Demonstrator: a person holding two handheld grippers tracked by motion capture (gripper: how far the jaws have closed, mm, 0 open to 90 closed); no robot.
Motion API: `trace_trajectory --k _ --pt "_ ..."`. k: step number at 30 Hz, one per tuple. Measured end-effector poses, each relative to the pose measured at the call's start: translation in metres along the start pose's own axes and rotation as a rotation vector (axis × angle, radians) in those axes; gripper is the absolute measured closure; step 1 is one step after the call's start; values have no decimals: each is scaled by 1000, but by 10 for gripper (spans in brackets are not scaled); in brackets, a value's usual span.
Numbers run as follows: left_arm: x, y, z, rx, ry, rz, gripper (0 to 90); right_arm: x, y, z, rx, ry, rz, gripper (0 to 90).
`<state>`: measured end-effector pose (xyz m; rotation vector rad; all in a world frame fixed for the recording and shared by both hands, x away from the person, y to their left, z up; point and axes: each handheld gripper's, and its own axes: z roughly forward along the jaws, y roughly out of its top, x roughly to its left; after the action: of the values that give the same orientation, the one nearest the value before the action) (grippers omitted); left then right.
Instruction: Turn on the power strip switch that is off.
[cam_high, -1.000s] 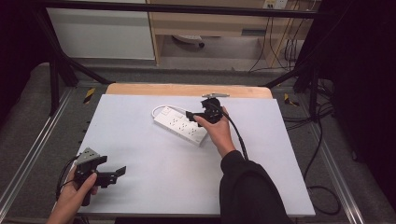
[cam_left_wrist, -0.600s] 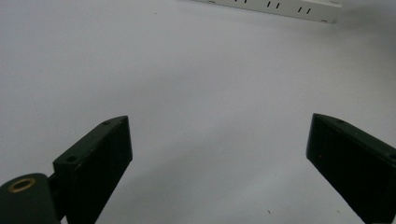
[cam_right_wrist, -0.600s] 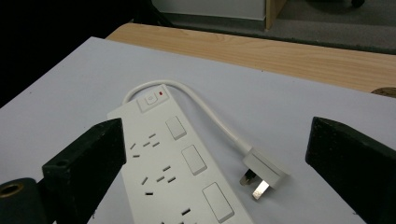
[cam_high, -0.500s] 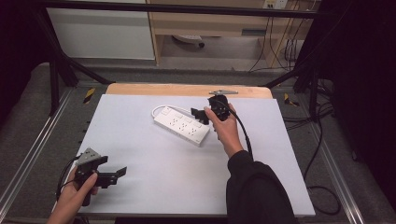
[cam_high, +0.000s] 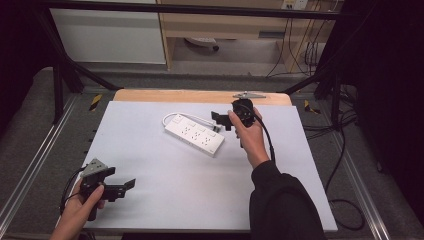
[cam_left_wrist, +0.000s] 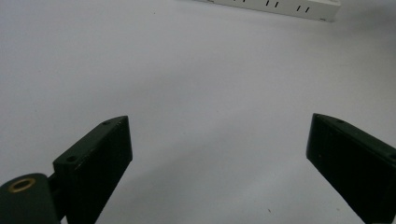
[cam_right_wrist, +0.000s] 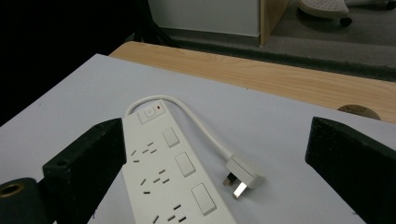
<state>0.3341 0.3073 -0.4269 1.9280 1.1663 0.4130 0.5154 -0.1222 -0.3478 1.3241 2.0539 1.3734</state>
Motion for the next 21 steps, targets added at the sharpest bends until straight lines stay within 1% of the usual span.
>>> trace_trajectory --k 5,10,11,15,17,21 --pt "0 0 0 -3 0 -2 71 -1 3 -12 -15 -9 -20 55" --pt "1 0 0 -1 -2 -1 71 -3 4 -28 -30 -13 -54 53" --pt "2 0 0 -1 -1 -4 71 -4 3 -31 -41 -15 -60 60" --pt "1 0 0 -6 1 -4 71 -6 -5 -46 -42 -18 -79 67" --pt "0 0 0 -5 -1 4 71 -7 -10 -54 -62 -25 -92 75" --pt "0 0 0 -2 1 1 71 -13 -25 -72 -101 -37 -87 75"
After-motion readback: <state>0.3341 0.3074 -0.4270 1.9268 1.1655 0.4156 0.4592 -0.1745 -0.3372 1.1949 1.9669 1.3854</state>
